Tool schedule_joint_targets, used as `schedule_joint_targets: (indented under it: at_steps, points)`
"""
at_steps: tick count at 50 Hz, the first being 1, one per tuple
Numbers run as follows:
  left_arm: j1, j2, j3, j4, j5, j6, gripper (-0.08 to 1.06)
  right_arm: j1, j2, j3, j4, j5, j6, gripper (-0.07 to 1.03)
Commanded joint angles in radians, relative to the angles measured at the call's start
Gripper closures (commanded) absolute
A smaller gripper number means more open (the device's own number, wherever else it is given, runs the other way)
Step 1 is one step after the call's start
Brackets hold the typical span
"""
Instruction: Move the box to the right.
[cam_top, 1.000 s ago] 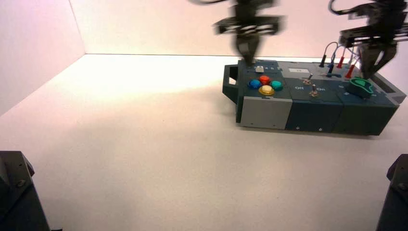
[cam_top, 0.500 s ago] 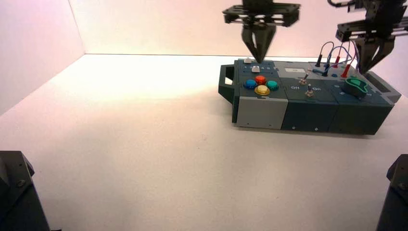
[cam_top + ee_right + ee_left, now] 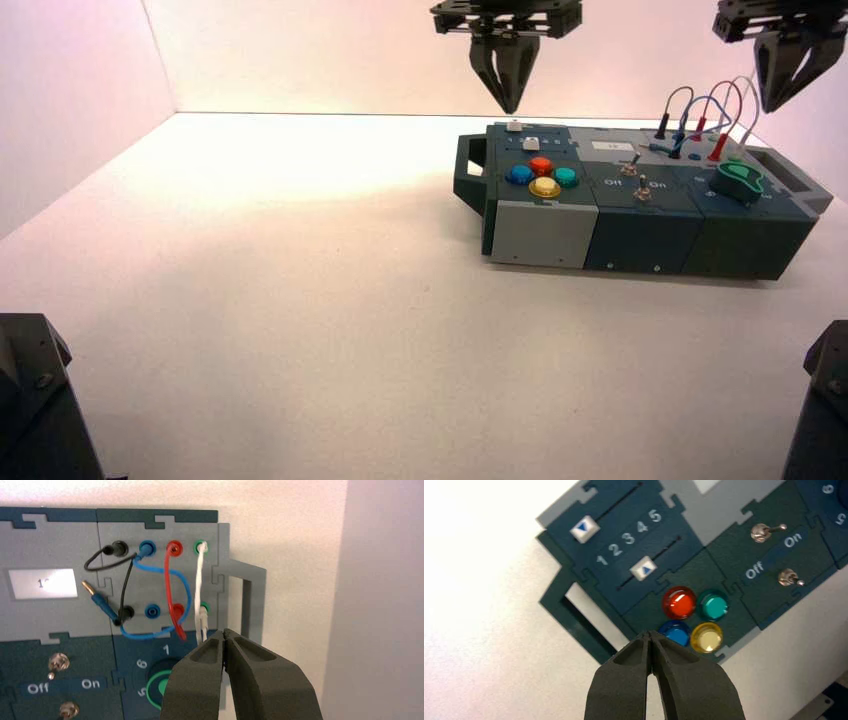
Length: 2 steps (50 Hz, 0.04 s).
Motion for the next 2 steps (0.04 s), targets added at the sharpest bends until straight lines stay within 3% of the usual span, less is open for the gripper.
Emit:
schedule_joint_targets:
  at_steps: [1, 2]
  points:
    - [0.002, -0.054, -0.04, -0.003, -0.005, 0.006, 1.01, 0.005, -0.034, -0.032, -0.009, 0.008, 0.005, 0.98]
    - [0.002, -0.054, -0.04, -0.002, -0.005, 0.006, 1.01, 0.005, -0.034, -0.034, -0.008, 0.009, 0.005, 0.98]
